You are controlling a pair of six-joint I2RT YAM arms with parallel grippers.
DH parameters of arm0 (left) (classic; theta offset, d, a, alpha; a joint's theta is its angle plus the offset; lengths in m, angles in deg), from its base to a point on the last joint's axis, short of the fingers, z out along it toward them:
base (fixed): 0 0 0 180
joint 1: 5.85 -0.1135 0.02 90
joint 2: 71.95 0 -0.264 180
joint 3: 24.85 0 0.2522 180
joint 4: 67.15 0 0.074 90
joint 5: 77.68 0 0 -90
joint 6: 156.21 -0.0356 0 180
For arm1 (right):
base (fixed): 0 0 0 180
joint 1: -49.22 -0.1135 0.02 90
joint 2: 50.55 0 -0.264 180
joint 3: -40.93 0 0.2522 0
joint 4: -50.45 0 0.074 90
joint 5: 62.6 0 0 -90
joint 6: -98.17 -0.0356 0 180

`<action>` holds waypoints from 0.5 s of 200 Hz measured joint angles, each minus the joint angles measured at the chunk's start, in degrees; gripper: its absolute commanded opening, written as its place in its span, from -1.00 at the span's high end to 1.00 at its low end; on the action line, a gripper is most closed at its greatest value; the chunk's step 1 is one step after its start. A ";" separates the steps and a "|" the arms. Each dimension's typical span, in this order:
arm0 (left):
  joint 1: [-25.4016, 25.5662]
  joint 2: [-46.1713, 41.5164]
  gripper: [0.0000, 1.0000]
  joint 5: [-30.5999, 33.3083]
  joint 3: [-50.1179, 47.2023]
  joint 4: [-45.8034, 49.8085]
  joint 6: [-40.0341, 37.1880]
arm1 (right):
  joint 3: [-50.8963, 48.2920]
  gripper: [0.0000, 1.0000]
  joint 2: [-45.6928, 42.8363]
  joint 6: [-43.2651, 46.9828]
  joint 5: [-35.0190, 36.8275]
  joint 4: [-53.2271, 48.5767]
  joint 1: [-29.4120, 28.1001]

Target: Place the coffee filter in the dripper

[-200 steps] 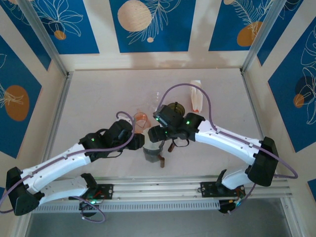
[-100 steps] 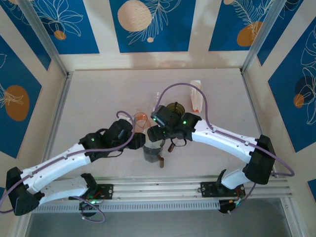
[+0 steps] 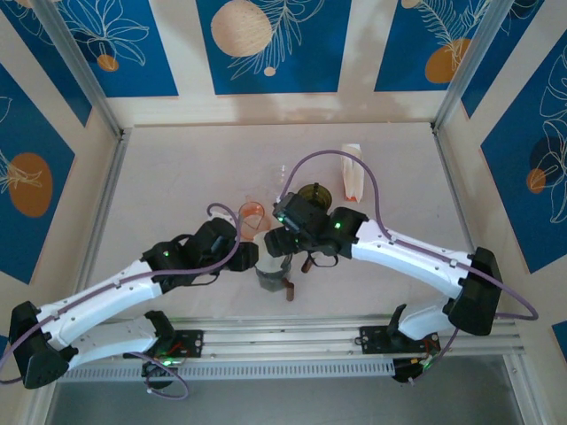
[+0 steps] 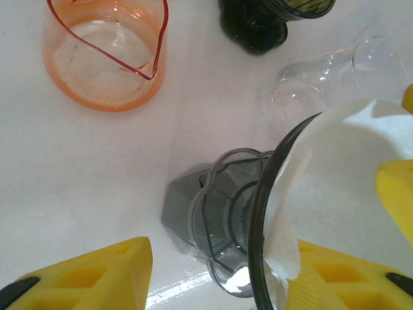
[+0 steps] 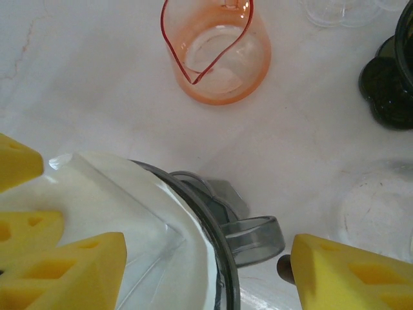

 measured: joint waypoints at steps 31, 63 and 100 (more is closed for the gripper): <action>0.00 -0.07 -0.04 -0.22 -0.24 -0.22 0.17 | -0.04 -0.38 -0.46 -0.81 0.13 -0.31 0.00; 0.00 -0.37 -0.04 -0.24 -0.44 -0.33 0.17 | -0.46 -0.38 -0.46 -1.51 -0.87 -1.40 0.00; 0.00 -0.37 -0.05 -0.24 -0.44 -0.37 0.17 | -0.63 -0.38 0.13 -1.73 -2.16 -2.38 0.00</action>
